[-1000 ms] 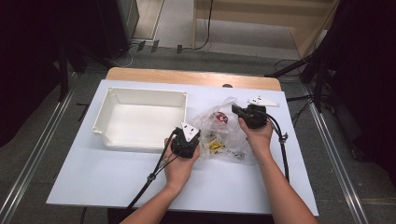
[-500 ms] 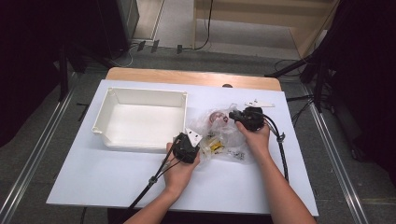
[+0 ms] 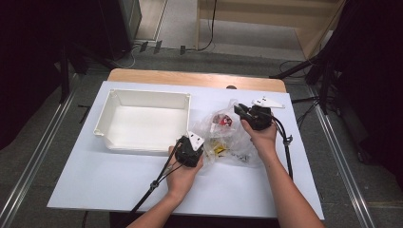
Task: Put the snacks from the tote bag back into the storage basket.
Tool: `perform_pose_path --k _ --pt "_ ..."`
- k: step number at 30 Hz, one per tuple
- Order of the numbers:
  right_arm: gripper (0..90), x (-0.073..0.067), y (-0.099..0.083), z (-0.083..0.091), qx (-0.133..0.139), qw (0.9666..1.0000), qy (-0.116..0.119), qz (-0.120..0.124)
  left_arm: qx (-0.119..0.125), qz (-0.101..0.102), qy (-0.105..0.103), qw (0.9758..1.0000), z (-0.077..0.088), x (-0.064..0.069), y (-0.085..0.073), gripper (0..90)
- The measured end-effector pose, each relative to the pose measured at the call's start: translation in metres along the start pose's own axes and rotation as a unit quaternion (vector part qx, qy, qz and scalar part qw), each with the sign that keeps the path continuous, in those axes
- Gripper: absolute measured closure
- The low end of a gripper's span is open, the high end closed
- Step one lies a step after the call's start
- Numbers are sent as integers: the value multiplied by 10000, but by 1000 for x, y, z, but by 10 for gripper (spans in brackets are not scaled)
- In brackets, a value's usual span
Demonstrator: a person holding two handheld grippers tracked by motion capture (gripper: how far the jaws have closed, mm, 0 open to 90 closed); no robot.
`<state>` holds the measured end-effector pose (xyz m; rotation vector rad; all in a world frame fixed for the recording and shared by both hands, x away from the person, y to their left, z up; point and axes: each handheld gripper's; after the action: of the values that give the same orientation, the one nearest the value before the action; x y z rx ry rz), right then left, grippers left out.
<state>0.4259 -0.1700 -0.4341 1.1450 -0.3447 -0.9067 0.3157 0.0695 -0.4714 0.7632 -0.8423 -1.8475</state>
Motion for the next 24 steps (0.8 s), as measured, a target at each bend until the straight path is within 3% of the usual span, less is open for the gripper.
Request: perform_pose_path --k 2,9,14,18,24 --pt "900 6 -2 -7 -272 9995 123 -37 -7 -4 4 10000 0 0 0 900" --pt "900 6 8 -22 -262 9992 270 -115 -20 0 2 10000 -1 1 0 900" --pt "900 13 9 -40 -545 9980 98 -289 -92 -137 17 9999 0 2 -2 900" --pt "900 21 -4 -52 -957 9944 -105 -430 -154 -36 -65 9999 -1 -2 -1 900" --pt "900 19 -10 -58 -1228 9917 -265 -290 -161 -33 -61 9998 -1 -2 -2 900"
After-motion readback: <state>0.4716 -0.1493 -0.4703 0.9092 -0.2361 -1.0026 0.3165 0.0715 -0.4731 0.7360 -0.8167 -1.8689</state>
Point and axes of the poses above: each handheld gripper's, and its own axes: z roughly backward along the jaws, y roughly out of its top, x roughly to its right, and after that the axes turned 7 degrees about y, right-handed
